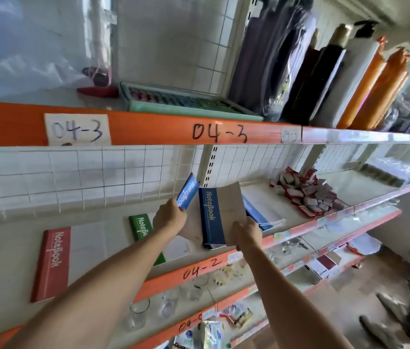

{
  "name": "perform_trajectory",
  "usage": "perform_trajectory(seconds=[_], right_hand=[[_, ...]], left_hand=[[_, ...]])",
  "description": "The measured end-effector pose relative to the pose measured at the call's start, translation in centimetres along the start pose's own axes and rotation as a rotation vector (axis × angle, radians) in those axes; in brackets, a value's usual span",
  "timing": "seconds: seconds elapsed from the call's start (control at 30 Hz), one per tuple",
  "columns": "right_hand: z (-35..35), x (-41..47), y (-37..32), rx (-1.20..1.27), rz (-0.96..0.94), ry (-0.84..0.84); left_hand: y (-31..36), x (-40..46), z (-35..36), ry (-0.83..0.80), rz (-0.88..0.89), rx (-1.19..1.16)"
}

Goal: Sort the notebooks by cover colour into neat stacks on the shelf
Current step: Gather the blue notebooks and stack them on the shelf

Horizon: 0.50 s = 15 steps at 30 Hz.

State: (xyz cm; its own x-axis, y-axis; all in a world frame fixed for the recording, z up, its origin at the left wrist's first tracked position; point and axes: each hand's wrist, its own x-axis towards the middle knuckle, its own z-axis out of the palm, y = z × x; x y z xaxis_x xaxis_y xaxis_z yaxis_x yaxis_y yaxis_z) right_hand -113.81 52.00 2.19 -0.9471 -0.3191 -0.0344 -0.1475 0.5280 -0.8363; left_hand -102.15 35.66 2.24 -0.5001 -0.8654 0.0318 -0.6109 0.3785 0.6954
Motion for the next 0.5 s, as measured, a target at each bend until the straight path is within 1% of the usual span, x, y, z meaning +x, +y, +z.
perform_trajectory(seconds=[0.07,0.2,0.4,0.5], right_hand=[[-1.0,1.4,0.5,-0.011,-0.012,0.009],[-2.8,5.4,1.7,0.042,-0.030,0.011],[-6.5,11.5,3.4,-0.090,-0.054,-0.075],[-8.2,15.4,4.7,-0.080,-0.055,-0.065]], left_hand=[[1.0,0.7,1.2,0.001,-0.006,0.006],[3.2,2.1,3.1,0.040,-0.022,0.033],[6.8,2.4,7.4,0.089,-0.098,0.093],[9.0,2.5,9.1,0.137,-0.134,0.127]])
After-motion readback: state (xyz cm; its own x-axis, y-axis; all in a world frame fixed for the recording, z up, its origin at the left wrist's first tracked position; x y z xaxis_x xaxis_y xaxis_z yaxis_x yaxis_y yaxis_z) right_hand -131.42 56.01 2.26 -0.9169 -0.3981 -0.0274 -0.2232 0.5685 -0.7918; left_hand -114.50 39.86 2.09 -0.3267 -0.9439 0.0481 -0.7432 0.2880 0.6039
